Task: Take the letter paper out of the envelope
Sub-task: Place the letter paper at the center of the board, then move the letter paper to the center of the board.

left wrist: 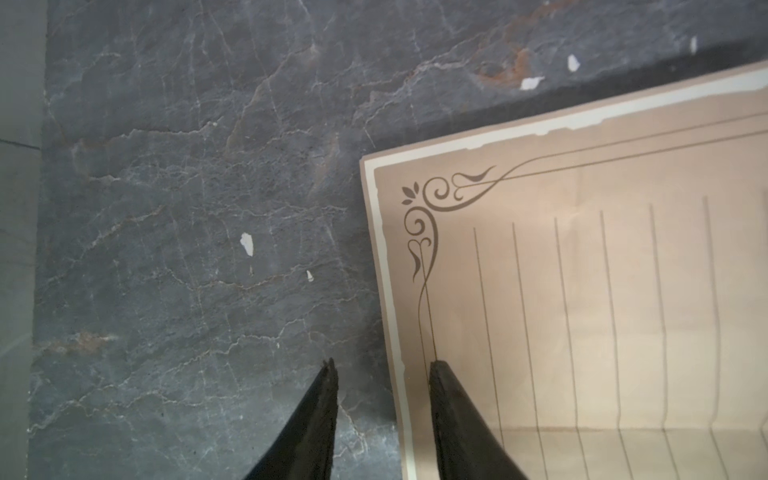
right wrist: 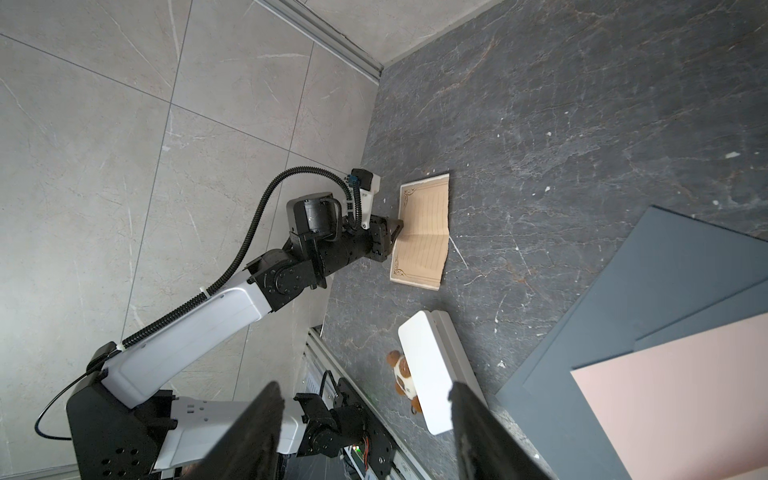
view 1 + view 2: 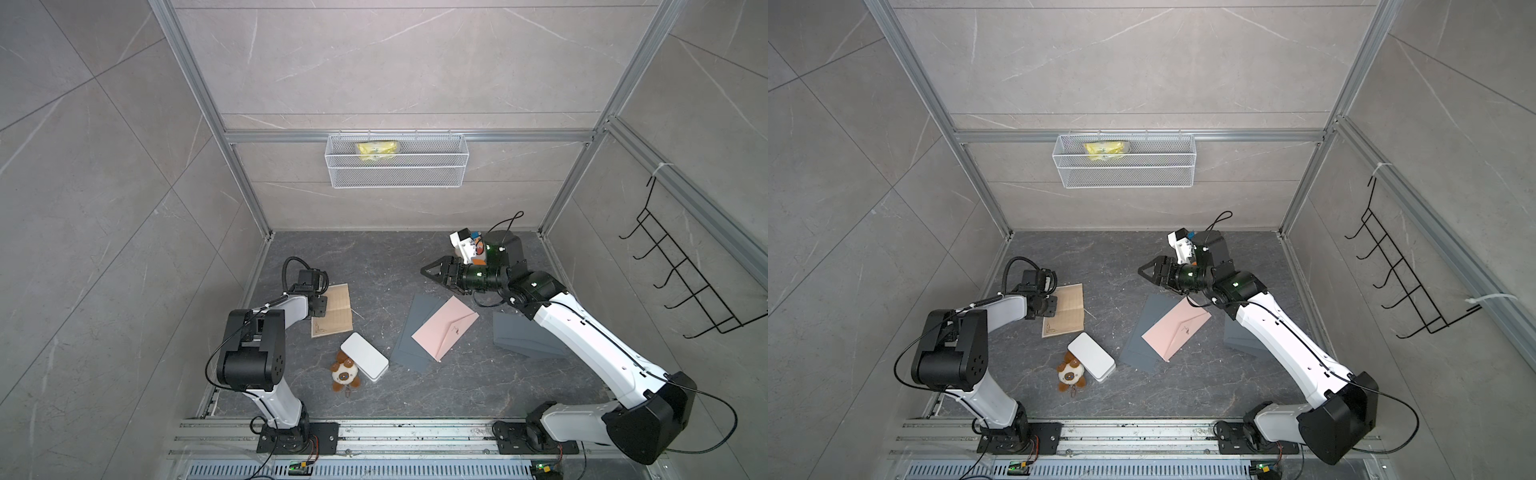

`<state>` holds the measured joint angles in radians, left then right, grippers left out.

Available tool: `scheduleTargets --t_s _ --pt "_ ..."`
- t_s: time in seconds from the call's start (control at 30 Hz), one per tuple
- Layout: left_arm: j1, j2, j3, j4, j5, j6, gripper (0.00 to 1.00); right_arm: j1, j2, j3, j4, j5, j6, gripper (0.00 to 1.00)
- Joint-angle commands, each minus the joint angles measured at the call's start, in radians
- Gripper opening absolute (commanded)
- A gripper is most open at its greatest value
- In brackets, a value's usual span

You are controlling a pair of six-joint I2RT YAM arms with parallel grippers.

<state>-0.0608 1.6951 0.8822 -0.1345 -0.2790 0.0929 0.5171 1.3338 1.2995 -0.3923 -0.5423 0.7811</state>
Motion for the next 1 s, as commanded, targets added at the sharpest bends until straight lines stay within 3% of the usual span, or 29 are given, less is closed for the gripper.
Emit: scheduleTargets --t_s 0.0,0.13,0.5,0.73,0.97 --pt "0.006 -0.062 0.034 -0.033 -0.059 -0.035 0.48 0.004 0.001 -0.016 0.01 -0.006 -0.014 0.65" --pt "0.004 -0.124 0.092 -0.113 -0.034 -0.12 0.54 0.004 -0.01 -0.03 -0.022 0.047 -0.016 0.65" --pt "-0.055 -0.157 0.269 -0.303 0.273 -0.476 0.54 0.004 -0.002 -0.013 -0.267 0.441 -0.013 0.65" --pt "-0.079 -0.11 0.261 -0.436 0.34 -0.662 0.42 0.004 0.007 -0.06 -0.269 0.462 0.018 0.62" --pt "-0.066 -0.008 0.205 -0.441 0.409 -0.827 0.46 0.004 -0.002 -0.062 -0.273 0.458 0.012 0.61"
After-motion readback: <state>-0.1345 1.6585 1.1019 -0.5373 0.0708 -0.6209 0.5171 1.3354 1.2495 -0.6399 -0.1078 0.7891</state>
